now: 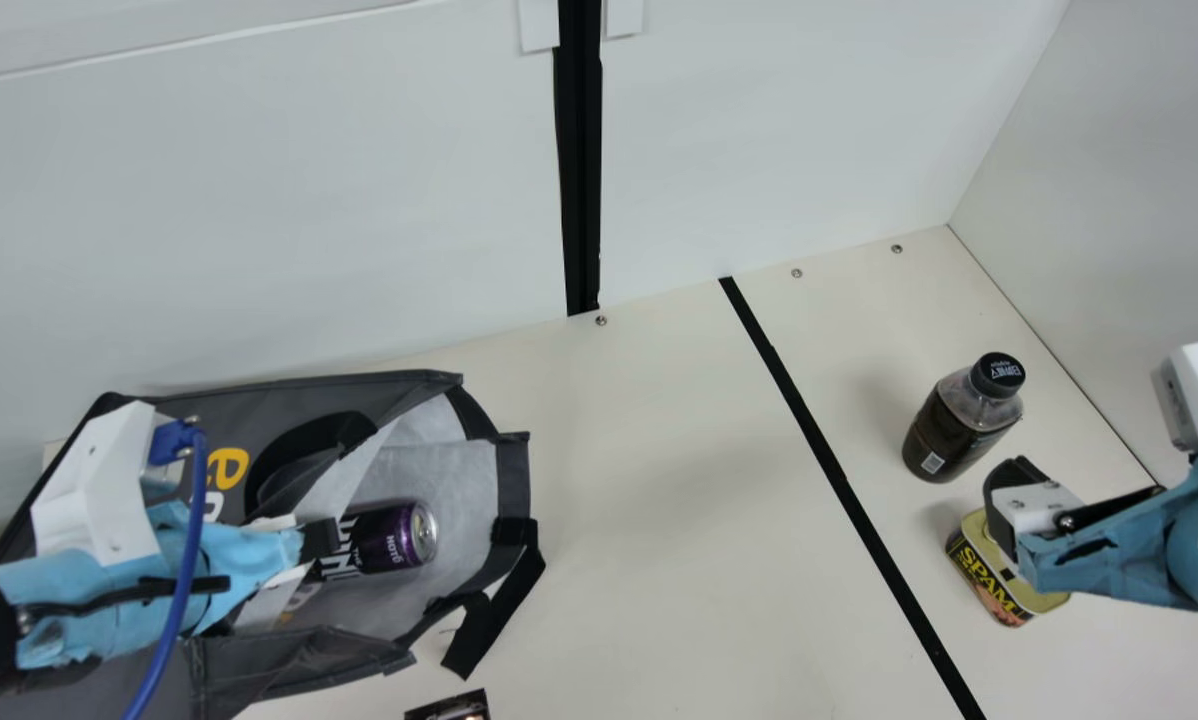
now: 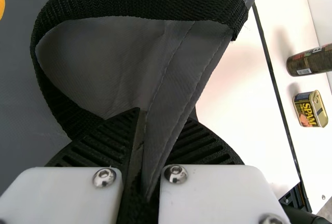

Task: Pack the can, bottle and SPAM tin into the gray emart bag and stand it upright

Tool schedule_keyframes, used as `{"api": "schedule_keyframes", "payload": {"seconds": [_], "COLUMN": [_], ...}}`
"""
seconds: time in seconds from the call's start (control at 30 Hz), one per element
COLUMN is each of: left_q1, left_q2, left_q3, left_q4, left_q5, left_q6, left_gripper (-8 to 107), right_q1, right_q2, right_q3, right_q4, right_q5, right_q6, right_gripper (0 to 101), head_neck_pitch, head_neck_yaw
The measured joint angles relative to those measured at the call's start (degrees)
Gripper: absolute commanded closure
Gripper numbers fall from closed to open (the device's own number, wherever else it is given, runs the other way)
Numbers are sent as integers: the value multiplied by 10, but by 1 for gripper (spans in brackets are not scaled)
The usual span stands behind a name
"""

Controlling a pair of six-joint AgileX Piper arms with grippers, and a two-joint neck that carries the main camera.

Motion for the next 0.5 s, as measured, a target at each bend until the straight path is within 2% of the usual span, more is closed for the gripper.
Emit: {"api": "schedule_keyframes", "payload": {"seconds": [0.3, 0.5], "left_q1": [0, 0], "left_q2": [0, 0], "left_q3": [0, 0], "left_q4": [0, 0], "left_q5": [0, 0], "left_q6": [0, 0], "left_gripper": [107, 107], "right_q1": [-12, -37], "right_q2": [17, 39], "right_q3": [-14, -30], "right_q4": [6, 36], "right_q5": [-1, 0], "right_q6": [-12, -31], "right_gripper": [6, 6], "head_neck_pitch": [0, 0], "head_neck_yaw": [0, -1]}}
